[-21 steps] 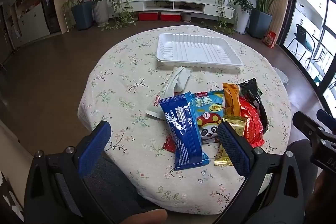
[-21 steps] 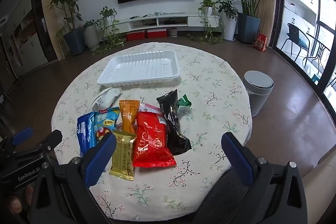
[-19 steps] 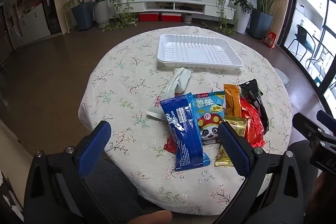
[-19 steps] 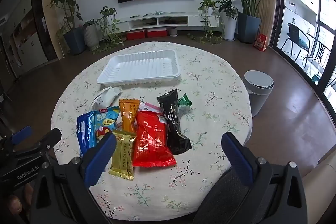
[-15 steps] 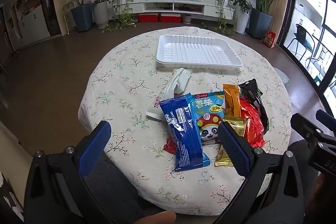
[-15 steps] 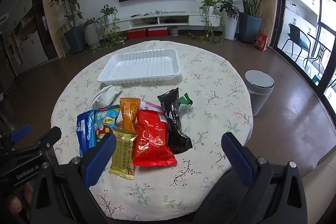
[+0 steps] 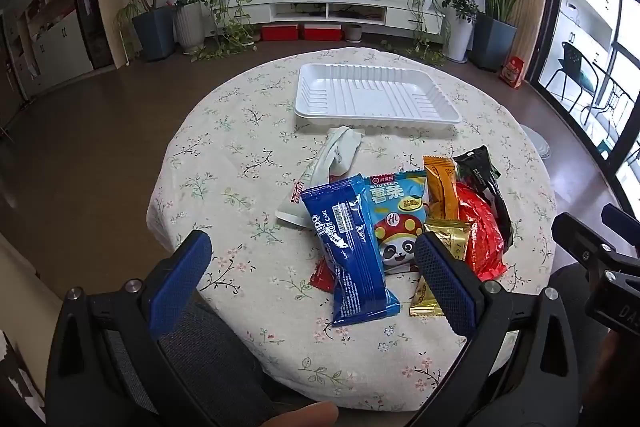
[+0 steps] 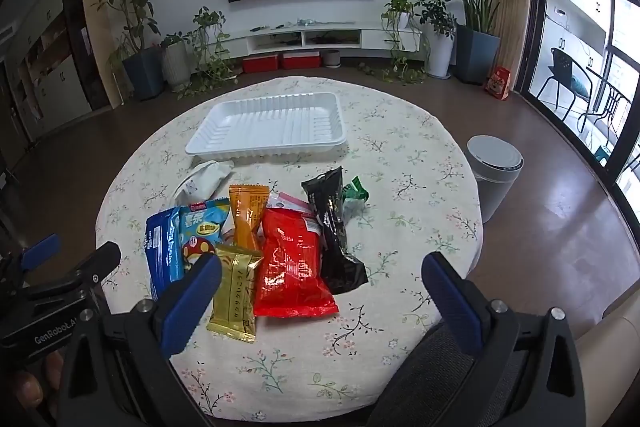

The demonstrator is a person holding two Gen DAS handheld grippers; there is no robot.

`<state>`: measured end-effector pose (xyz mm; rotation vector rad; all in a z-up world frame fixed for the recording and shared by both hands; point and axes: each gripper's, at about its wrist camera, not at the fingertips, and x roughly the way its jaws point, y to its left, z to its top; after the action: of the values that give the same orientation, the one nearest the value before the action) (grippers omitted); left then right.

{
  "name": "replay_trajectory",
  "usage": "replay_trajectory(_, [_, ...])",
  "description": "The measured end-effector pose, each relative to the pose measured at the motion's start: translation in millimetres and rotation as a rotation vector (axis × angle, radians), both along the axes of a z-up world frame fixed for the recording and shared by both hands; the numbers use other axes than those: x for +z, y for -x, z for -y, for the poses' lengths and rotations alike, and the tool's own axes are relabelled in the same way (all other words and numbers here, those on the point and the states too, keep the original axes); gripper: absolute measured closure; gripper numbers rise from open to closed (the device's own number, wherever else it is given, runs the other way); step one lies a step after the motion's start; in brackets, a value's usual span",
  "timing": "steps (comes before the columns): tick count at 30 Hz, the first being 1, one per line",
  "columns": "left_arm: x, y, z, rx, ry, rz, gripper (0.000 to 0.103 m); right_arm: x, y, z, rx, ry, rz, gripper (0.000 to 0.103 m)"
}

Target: Organize snacks

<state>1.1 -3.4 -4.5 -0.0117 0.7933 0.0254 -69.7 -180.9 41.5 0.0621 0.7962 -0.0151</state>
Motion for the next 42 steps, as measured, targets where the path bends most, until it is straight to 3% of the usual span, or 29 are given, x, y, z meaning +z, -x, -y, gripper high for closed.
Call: replay_trajectory(42, [-3.4,-0.6,0.1,0.001,0.002,-0.005,0.0,-2.0,0.6,-2.8,0.002,0.008,-0.003,0.001])
